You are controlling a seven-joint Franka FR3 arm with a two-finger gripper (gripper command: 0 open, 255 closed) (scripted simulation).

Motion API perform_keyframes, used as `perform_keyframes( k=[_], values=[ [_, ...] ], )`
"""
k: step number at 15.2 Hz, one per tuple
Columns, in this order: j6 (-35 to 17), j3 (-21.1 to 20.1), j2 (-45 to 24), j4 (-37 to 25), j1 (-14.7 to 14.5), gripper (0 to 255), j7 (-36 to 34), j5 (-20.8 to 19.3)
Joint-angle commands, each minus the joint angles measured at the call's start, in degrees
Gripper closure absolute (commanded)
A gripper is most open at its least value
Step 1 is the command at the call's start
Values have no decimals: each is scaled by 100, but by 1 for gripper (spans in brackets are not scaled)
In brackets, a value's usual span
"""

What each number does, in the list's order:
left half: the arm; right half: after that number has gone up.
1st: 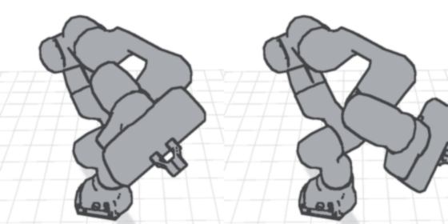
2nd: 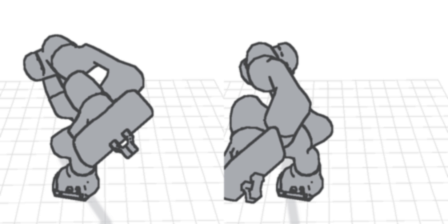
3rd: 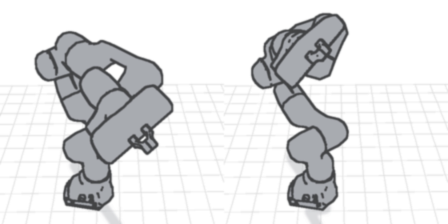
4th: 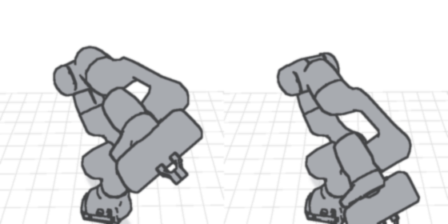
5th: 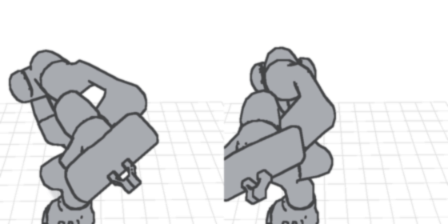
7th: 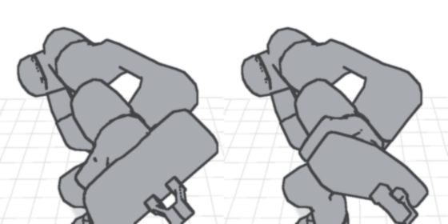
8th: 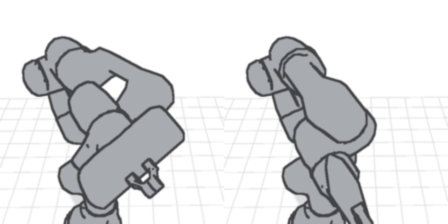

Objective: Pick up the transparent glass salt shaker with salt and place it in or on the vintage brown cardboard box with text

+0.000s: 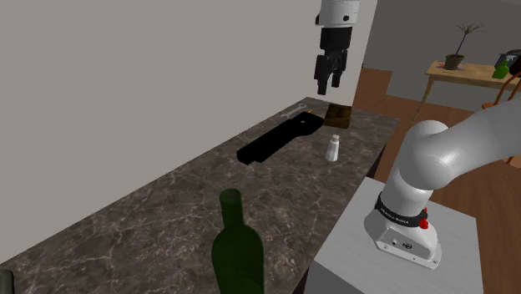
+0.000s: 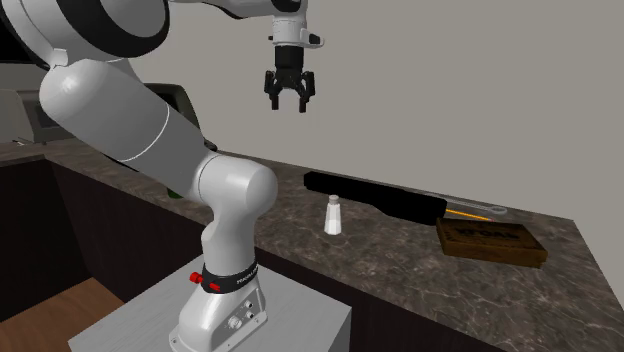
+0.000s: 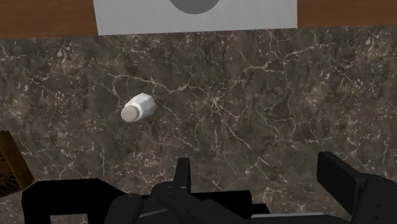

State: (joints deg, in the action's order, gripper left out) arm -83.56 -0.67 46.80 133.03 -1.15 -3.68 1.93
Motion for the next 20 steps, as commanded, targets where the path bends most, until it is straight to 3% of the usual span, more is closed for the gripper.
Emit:
perform_keyframes(
  k=[1, 11, 20],
  values=[
    [0, 0, 0, 0, 0, 0, 0, 0],
    [-1465, 849, 390, 1728, 408, 0, 817, -733],
    [-3023, 1766, -62, 2687, 916, 0, 1525, -1489]
  ],
)
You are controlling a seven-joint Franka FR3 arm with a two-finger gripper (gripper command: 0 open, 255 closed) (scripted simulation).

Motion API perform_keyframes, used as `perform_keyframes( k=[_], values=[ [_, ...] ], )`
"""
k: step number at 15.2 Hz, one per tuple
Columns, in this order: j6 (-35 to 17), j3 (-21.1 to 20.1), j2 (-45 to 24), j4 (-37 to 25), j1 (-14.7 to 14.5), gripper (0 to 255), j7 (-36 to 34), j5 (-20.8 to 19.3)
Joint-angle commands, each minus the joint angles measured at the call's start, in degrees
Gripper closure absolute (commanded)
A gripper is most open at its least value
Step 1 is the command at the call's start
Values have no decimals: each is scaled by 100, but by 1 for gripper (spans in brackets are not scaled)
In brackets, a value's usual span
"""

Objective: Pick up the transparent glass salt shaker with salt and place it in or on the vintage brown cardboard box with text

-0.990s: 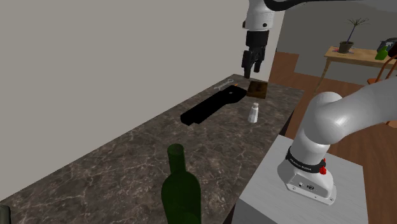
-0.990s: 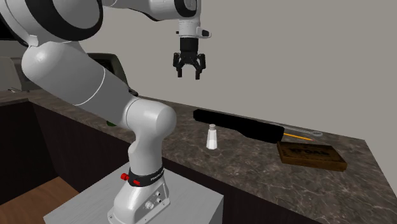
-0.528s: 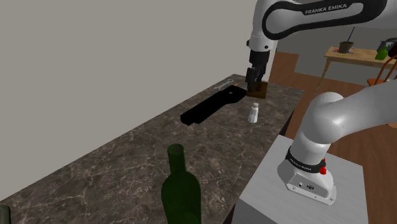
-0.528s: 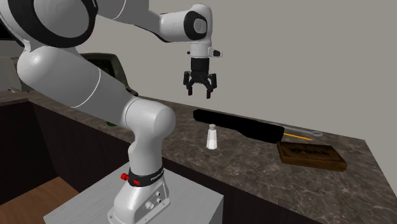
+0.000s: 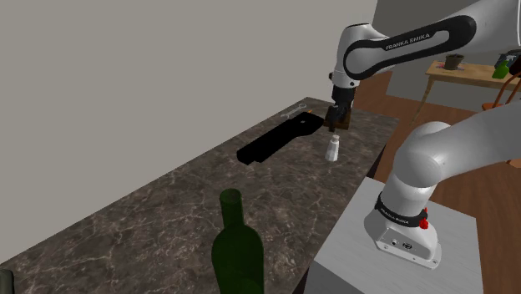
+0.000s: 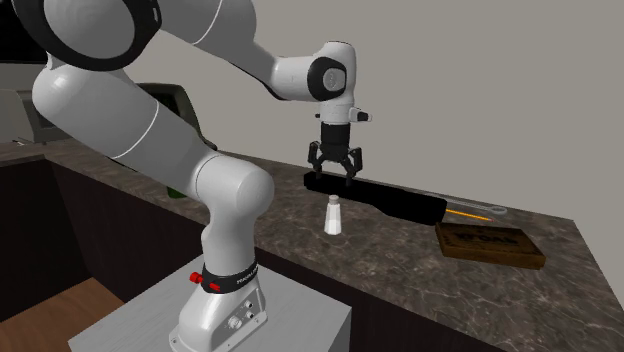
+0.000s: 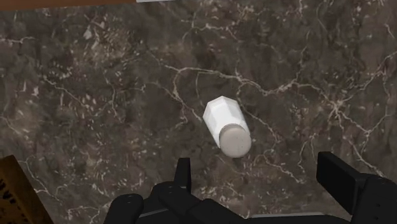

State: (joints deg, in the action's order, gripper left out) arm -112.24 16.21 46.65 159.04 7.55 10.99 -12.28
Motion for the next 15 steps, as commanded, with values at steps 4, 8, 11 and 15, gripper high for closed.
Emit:
perform_keyframes(
  k=[4, 8, 11, 15],
  values=[
    [-528, 149, -182, 326, 68, 0, 50, -134],
    [-880, 216, -338, 525, 85, 0, 44, -196],
    [-880, 216, -338, 525, 85, 0, 45, -196],
    [-879, 216, -338, 524, 85, 0, 45, -196]
  ],
)
